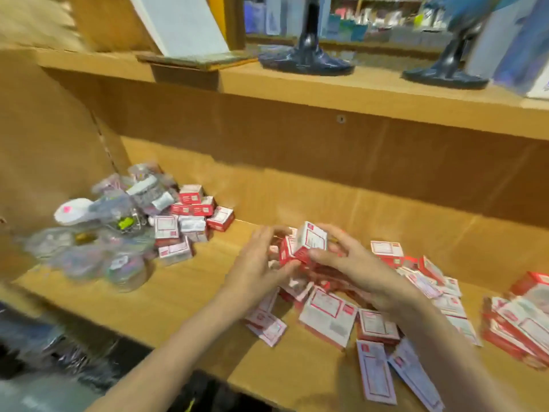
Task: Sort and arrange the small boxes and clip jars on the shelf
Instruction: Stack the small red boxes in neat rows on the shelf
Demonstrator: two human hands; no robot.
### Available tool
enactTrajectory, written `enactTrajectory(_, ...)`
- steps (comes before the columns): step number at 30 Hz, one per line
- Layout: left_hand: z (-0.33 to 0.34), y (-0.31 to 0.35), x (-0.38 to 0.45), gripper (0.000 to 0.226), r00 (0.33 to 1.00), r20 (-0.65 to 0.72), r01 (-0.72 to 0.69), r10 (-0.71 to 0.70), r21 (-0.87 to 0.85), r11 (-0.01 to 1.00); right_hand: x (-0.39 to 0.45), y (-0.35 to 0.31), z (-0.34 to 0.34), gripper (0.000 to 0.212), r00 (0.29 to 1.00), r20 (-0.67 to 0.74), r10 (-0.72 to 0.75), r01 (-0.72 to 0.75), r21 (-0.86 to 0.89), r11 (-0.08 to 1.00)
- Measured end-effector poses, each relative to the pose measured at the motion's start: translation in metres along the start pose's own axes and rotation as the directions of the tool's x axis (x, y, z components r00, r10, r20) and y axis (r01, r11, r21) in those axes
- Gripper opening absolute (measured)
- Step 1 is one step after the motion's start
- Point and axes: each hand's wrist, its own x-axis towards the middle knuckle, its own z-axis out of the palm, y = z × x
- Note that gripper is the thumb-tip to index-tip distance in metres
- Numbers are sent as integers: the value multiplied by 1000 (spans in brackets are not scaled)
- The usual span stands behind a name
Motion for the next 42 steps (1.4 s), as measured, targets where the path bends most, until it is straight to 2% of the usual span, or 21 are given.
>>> enactTrajectory(2,-38,-17,-11,41,999,-52,12,-9,57,998,32,4,33,43,998,59,1,-6,79,997)
enactTrajectory(3,-57,-26,-18,36,997,-80,-1,13,150,989,48,6,50,44,998,60,-12,9,56,998)
enactTrajectory(5,-89,-47,-33,34,992,-125,9,33,322,947,78,15,81,47,998,48,-42,47,-117,992)
enactTrajectory(7,-112,-68,-50,26,986,-167,90,-24,396,914,102,27,109,51,993,115,-40,71,-277,958)
enactTrajectory(10,-128,-95,-69,32,984,-146,168,-105,538,826,126,45,133,52,990,141,-5,56,-358,932)
enactTrajectory(12,-131,-107,-76,35,993,-81,115,-82,631,768,137,48,138,52,997,54,-46,65,-438,897)
enactTrajectory(15,-131,-114,-76,44,999,37,-22,-6,710,704,143,44,131,51,971,-179,-158,47,-503,863)
enactTrajectory(16,-131,-114,-75,46,998,69,-54,4,738,672,143,43,128,50,961,-219,-171,27,-539,842)
enactTrajectory(18,-130,-114,-74,44,995,100,-87,16,768,635,143,42,126,53,966,-201,-160,-15,-667,745)
enactTrajectory(19,-130,-114,-73,41,995,96,-91,25,770,632,145,44,127,55,972,-183,-151,-17,-688,725)
enactTrajectory(21,-131,-112,-71,33,997,59,-73,43,767,638,147,48,133,52,976,-184,-116,-21,-611,791)
enactTrajectory(23,-131,-113,-72,28,999,10,-32,38,768,639,151,53,137,41,960,-262,-101,-56,-530,846)
enactTrajectory(25,-133,-111,-73,30,1000,-6,-4,13,760,650,147,51,135,26,956,-284,-75,-86,-517,852)
enactTrajectory(28,-127,-102,-67,33,1000,-2,3,-2,710,704,129,42,120,16,959,-283,-32,-99,-437,894)
enactTrajectory(31,-107,-87,-55,32,999,30,-47,36,632,773,95,30,91,14,937,-339,-80,-60,-385,921)
enactTrajectory(35,-59,-58,-41,36,991,116,-114,65,499,859,28,18,38,17,898,-400,-182,-32,-472,881)
enactTrajectory(39,-5,-26,-36,34,958,232,-249,171,368,896,-48,22,-21,18,848,-492,-196,-122,-543,831)
enactTrajectory(42,34,-7,-34,40,891,406,-339,204,296,893,-93,35,-58,19,906,-416,-79,-272,-715,644)
